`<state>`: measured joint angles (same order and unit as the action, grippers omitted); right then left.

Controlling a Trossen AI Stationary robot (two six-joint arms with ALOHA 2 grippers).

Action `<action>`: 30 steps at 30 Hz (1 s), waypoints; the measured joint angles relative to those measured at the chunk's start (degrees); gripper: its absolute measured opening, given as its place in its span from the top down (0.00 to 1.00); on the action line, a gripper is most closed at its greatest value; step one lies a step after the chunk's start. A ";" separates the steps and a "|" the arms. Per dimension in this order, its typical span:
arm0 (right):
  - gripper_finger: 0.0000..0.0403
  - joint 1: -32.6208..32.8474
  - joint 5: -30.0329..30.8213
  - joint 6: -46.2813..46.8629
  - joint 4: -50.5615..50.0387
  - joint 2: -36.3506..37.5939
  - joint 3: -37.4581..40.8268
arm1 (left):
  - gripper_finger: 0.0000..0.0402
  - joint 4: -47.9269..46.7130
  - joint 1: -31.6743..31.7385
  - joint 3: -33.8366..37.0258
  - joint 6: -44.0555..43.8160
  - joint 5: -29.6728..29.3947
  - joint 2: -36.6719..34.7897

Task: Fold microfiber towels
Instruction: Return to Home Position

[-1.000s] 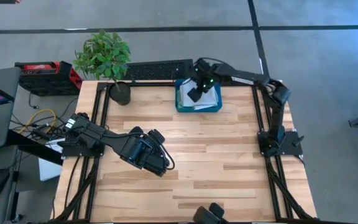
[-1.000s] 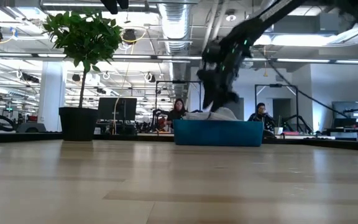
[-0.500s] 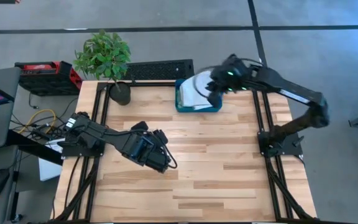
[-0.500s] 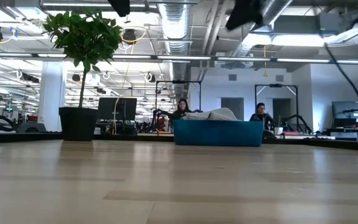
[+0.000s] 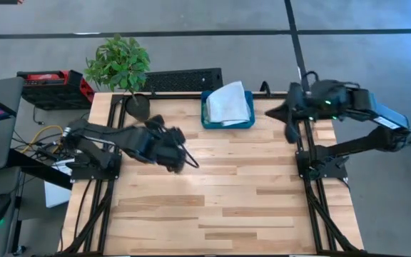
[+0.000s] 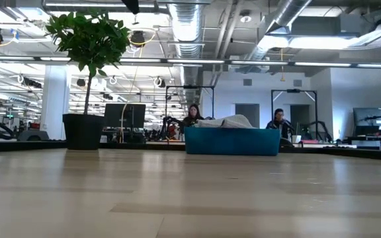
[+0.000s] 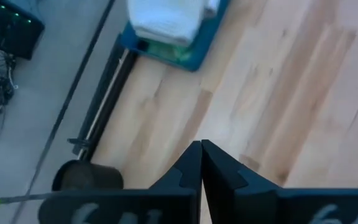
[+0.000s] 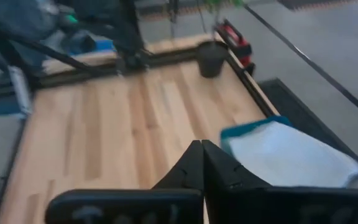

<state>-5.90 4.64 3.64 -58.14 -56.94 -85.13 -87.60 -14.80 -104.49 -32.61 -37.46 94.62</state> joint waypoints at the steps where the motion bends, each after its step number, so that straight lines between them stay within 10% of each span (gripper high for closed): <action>1: 0.97 0.94 -0.02 0.41 0.97 1.57 1.09 | 1.00 1.57 0.29 1.72 0.26 -0.42 -2.19; 15: 0.98 13.75 -0.04 4.41 25.59 21.31 27.20 | 1.00 42.13 5.92 42.24 13.99 10.19 -39.96; 30: 0.98 17.06 4.50 9.40 50.72 40.61 56.94 | 1.00 65.52 9.65 70.11 15.62 15.33 -71.40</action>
<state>11.16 9.15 13.03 -7.41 -16.33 -28.20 -22.08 -5.15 -34.38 -16.99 -22.13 23.23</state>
